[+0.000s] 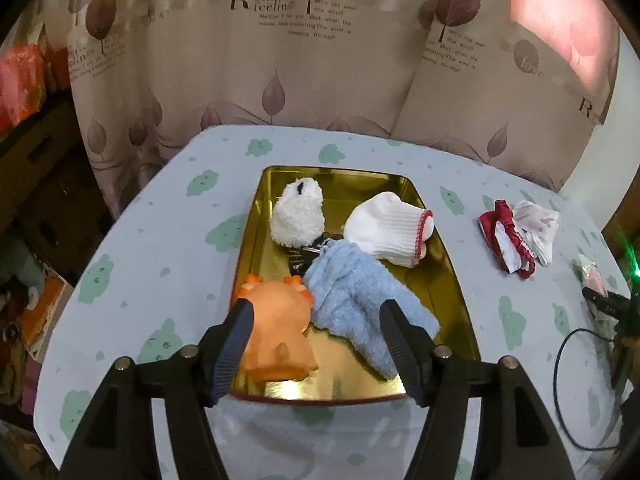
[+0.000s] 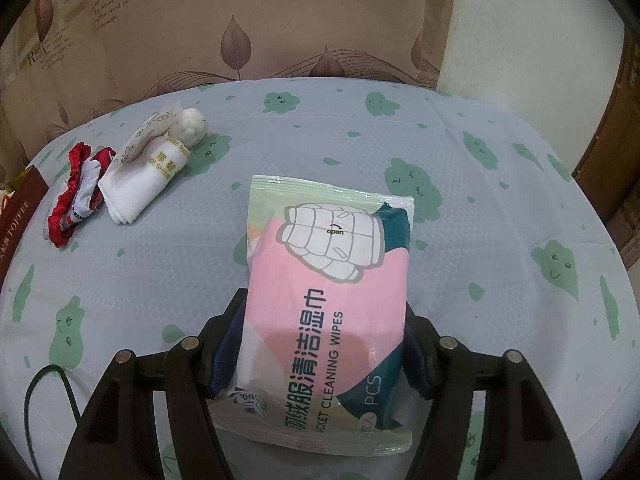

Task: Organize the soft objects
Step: 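Carry the orange toy figure into the tin box and open the left tool, then carry the pink wet-wipes pack into the tin box and open the right tool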

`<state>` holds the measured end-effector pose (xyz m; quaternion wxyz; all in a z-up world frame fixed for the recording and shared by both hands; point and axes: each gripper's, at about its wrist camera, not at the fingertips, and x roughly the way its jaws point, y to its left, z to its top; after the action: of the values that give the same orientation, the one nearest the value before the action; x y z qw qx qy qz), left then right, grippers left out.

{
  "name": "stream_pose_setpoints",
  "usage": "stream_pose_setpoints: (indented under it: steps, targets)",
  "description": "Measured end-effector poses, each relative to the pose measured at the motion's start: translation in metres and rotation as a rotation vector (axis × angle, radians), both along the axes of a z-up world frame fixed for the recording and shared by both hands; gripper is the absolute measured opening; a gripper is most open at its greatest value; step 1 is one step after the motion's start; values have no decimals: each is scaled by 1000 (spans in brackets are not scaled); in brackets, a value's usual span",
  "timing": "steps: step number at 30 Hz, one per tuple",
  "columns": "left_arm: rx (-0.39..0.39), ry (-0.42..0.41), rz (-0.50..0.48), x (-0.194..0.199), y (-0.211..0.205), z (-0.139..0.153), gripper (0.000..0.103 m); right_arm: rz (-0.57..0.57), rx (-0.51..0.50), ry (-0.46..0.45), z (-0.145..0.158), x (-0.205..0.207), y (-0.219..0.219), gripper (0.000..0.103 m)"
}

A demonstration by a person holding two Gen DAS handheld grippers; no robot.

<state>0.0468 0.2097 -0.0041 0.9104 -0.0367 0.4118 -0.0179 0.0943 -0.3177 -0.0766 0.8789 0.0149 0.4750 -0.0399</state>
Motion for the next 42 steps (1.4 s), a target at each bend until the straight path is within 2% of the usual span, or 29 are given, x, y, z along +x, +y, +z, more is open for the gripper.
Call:
stream_pose_setpoints:
  steps: [7, 12, 15, 17, 20, 30, 42]
  targets:
    - [89, -103, 13, -26, 8, 7, 67, -17, 9, -7, 6, -4, 1, 55]
    - [40, -118, 60, -26, 26, 10, 67, -20, 29, -38, 23, -9, 14, 54]
    - [-27, -136, 110, -28, 42, 13, 67, 28, 36, -68, 41, -12, 33, 54]
    - [-80, -150, 139, -30, 52, 15, 67, 72, 39, -81, 53, -12, 50, 54]
    - [-118, -171, 162, -32, 60, 18, 67, 141, 45, -96, 68, -11, 77, 54]
    - [-97, -148, 154, -30, 54, 15, 67, 381, 78, -96, 86, 0, 181, 54]
    - [-151, -146, 216, -29, 73, 13, 67, 640, 116, -52, 87, 16, 311, 54]
